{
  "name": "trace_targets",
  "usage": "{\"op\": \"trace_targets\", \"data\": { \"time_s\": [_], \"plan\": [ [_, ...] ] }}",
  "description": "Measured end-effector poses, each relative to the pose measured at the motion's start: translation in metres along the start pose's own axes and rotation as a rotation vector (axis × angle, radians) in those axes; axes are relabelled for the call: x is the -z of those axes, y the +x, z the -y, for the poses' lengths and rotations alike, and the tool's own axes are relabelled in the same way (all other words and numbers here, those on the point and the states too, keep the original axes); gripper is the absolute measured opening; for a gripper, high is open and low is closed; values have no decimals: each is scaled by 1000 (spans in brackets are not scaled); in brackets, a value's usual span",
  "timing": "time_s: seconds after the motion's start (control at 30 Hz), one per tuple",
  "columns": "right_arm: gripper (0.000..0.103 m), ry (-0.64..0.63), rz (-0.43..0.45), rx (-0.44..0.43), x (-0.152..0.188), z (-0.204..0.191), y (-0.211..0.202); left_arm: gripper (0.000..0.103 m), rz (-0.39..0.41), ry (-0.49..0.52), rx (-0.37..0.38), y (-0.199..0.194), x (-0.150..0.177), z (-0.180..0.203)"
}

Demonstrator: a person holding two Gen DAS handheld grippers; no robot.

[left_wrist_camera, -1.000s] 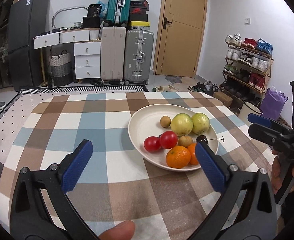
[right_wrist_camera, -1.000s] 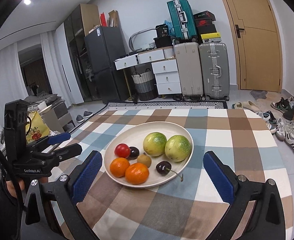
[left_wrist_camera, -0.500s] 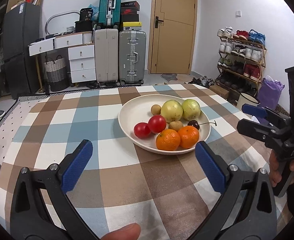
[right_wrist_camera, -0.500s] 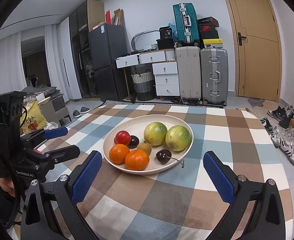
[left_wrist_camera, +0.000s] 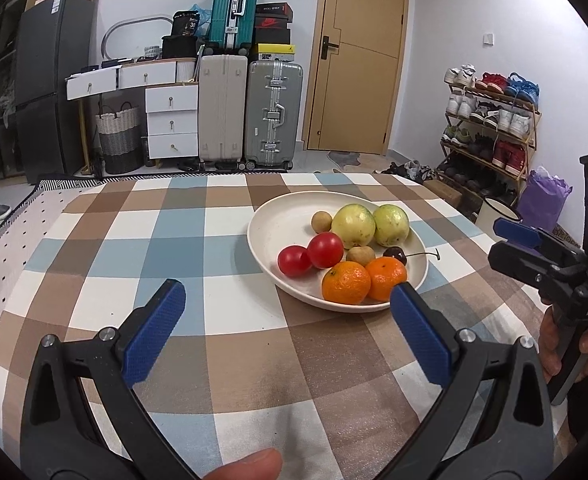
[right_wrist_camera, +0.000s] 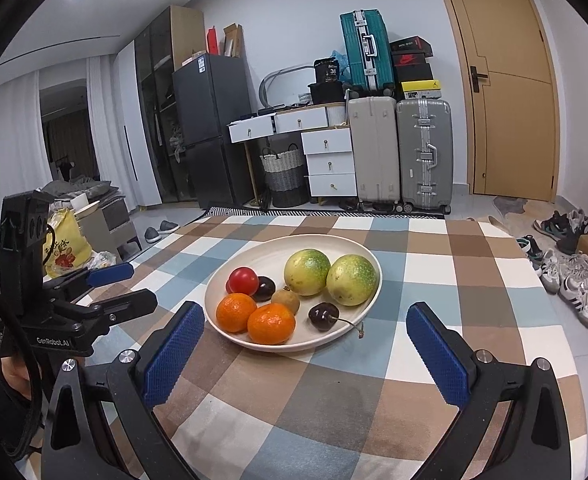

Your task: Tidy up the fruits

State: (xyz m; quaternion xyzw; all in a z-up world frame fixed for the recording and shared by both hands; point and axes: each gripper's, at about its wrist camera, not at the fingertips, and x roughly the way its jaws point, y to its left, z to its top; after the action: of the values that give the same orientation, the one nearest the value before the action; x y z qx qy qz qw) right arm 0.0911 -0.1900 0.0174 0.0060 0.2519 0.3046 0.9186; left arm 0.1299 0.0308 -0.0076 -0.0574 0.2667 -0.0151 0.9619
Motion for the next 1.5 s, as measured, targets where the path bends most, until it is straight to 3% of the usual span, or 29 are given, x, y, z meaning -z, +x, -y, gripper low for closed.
{"op": "trace_targets", "data": {
  "time_s": [1.5],
  "plan": [
    [103, -24, 3, 11, 1, -5, -3, 102, 0, -13, -8, 2, 0, -4]
  ]
}}
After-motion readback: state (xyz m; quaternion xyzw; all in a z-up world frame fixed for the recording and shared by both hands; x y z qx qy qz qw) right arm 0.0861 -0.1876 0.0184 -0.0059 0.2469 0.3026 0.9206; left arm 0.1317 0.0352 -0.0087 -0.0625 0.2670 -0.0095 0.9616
